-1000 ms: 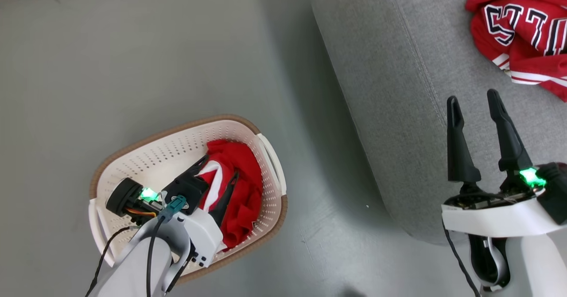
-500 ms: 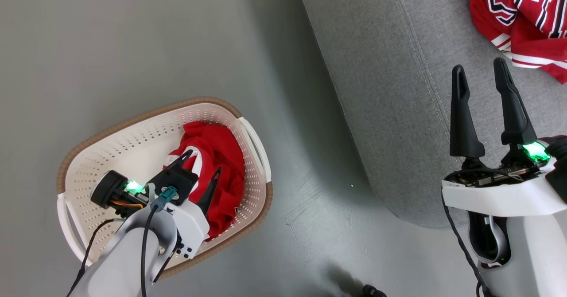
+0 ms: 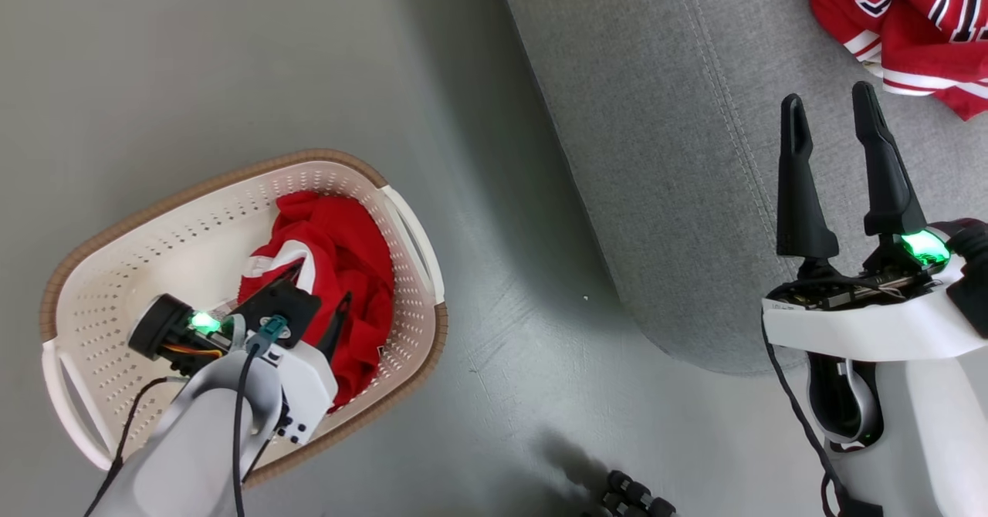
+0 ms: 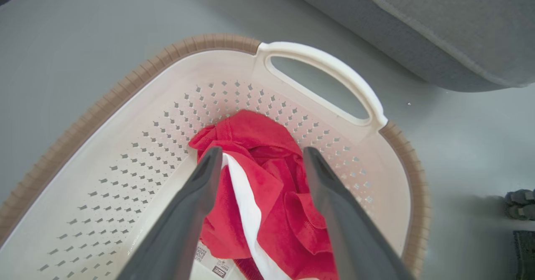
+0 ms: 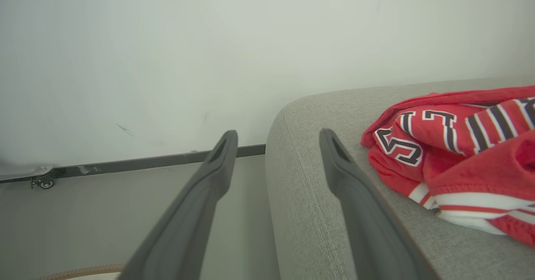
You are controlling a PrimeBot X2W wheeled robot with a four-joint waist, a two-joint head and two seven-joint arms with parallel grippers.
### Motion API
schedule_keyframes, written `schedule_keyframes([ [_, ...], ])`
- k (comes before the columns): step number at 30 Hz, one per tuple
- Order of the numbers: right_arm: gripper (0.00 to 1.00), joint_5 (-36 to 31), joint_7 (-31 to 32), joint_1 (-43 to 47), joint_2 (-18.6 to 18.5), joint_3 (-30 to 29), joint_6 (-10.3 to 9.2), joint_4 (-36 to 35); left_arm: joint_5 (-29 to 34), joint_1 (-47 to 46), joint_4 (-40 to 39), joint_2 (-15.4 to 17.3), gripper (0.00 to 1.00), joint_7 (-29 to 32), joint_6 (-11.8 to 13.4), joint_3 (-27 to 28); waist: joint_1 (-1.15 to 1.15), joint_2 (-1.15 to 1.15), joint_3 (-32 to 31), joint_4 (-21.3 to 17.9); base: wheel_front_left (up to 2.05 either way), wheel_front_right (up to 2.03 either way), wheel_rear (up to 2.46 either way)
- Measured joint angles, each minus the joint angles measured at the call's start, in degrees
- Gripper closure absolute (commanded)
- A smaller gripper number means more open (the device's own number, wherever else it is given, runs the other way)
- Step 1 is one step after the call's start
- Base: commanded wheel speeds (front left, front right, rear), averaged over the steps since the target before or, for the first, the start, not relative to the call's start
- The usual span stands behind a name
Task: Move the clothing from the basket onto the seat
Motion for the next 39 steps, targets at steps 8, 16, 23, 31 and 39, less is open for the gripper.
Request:
schedule_keyframes([
  [8, 0.00, 1.1, 0.0, -1.2, 0.1, 0.5, 0.00, 0.1, 0.1, -1.0, 3.3, 1.3, 0.00, 1.1, 0.3, 0.6, 0.00, 0.00, 1.7, -1.7, 0.00, 0.00, 0.00],
  [16, 0.00, 2.0, 0.0, -2.1, 0.1, 1.0, 0.00, 0.1, 0.1, -2.4, 5.4, 1.8, 0.00, 1.5, 1.0, 1.2, 0.00, 0.00, 3.3, -3.2, 0.00, 0.00, 0.00],
  [23, 0.00, 2.1, 0.0, -2.1, 0.1, 1.2, 0.00, -0.1, 0.2, -3.4, 7.6, 1.8, 0.00, 2.4, 2.1, 1.5, 0.00, 0.00, 4.7, -4.0, 0.00, 0.00, 0.00],
  [31, 0.00, 2.1, 0.0, -2.1, 0.2, 1.1, 0.00, -0.6, 1.0, -5.6, 9.3, 1.9, 0.00, 2.6, 4.3, 1.7, 0.00, 0.00, 6.1, -4.0, 0.00, 0.00, 0.00],
  [39, 0.00, 2.1, -0.1, -2.2, 0.2, 1.1, 0.00, -1.1, 1.1, -6.7, 11.5, 1.9, 0.00, 3.1, 6.4, 2.0, 0.00, 0.00, 7.1, -3.6, 0.00, 0.00, 0.00],
])
